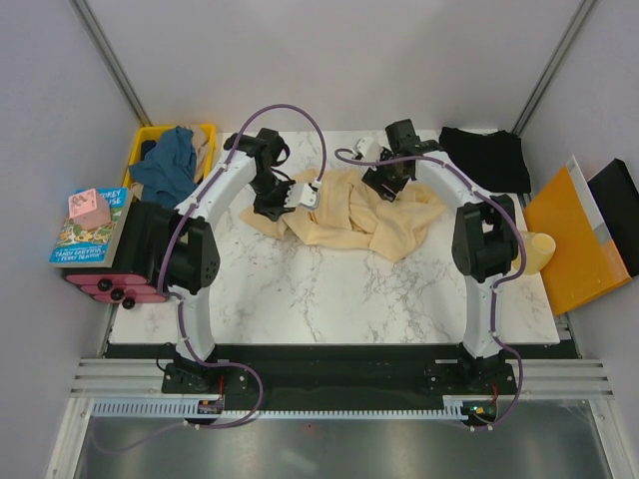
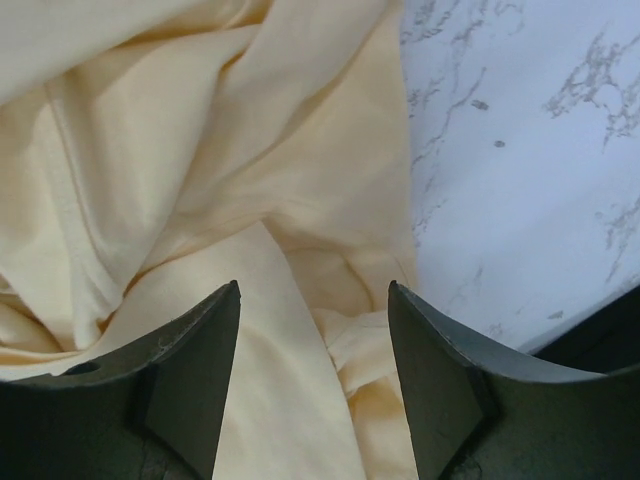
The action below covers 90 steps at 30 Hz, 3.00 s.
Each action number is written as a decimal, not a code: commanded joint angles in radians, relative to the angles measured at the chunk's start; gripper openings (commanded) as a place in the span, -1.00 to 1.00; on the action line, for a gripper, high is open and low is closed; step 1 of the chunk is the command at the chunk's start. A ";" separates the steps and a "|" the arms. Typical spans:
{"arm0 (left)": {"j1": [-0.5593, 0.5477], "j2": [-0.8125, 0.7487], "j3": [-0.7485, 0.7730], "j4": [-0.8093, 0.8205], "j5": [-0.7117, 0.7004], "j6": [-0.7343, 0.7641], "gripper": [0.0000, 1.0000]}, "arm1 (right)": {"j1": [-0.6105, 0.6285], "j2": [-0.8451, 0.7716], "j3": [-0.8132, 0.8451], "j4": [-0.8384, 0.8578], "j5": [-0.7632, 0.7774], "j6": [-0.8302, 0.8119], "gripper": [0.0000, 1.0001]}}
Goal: Fold and stack the t-shirts
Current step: Flatten the tshirt out
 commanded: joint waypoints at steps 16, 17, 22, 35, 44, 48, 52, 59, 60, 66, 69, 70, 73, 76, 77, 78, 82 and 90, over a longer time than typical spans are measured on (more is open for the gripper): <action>0.006 -0.060 0.013 -0.130 -0.019 0.021 -0.58 | 0.006 0.117 0.060 -0.077 -0.097 -0.035 -0.24; 0.006 -0.060 0.013 -0.130 -0.017 0.019 -0.58 | 0.004 0.116 0.079 -0.078 -0.093 -0.021 -0.32; 0.004 -0.063 0.004 -0.128 -0.008 0.013 -0.58 | 0.006 0.053 0.120 -0.080 -0.051 -0.015 -0.69; -0.001 -0.060 -0.022 -0.085 0.015 -0.028 -0.59 | 0.004 -0.088 0.016 -0.072 -0.011 -0.078 0.19; -0.002 -0.086 -0.038 -0.080 -0.008 -0.031 -0.59 | 0.003 0.039 0.011 0.015 -0.086 0.006 0.22; -0.001 -0.088 -0.033 -0.080 -0.014 -0.033 -0.59 | 0.003 0.087 0.050 0.018 -0.109 0.017 0.22; -0.002 -0.089 -0.033 -0.080 -0.022 -0.038 -0.59 | 0.001 0.103 0.051 0.020 -0.117 0.014 0.22; -0.002 -0.085 -0.030 -0.077 -0.020 -0.039 -0.59 | 0.001 0.131 0.031 0.021 -0.103 0.009 0.04; -0.002 -0.083 -0.029 -0.076 -0.020 -0.039 -0.59 | 0.001 0.134 0.033 0.021 -0.103 0.006 0.01; -0.002 -0.080 -0.026 -0.071 -0.028 -0.033 -0.60 | -0.001 0.145 0.030 0.015 -0.103 0.005 -0.03; -0.001 -0.080 -0.027 -0.070 -0.029 -0.027 -0.60 | -0.001 0.140 0.034 0.008 -0.097 0.000 -0.69; 0.001 -0.080 -0.029 -0.068 -0.031 -0.027 -0.60 | -0.001 0.136 0.039 0.009 -0.083 0.002 -0.95; 0.001 -0.080 -0.032 -0.067 -0.029 -0.028 -0.60 | -0.001 0.108 0.054 0.011 -0.053 0.005 -1.00; -0.001 -0.082 -0.039 -0.065 -0.029 -0.035 -0.76 | -0.001 0.058 0.082 0.011 0.002 0.003 -1.00; 0.001 -0.082 -0.042 -0.065 -0.034 -0.036 -0.96 | 0.001 0.021 0.088 0.009 0.030 -0.004 -1.00; 0.001 -0.082 -0.050 -0.064 -0.038 -0.038 -0.96 | 0.001 0.002 0.102 0.012 0.045 -0.015 -1.00; 0.006 -0.088 -0.062 -0.042 -0.045 -0.051 -0.96 | -0.001 -0.112 0.136 0.032 0.125 -0.052 -1.00; 0.030 -0.098 -0.142 -0.079 -0.006 -0.021 -0.91 | -0.001 -0.255 0.148 0.100 0.285 -0.164 -1.00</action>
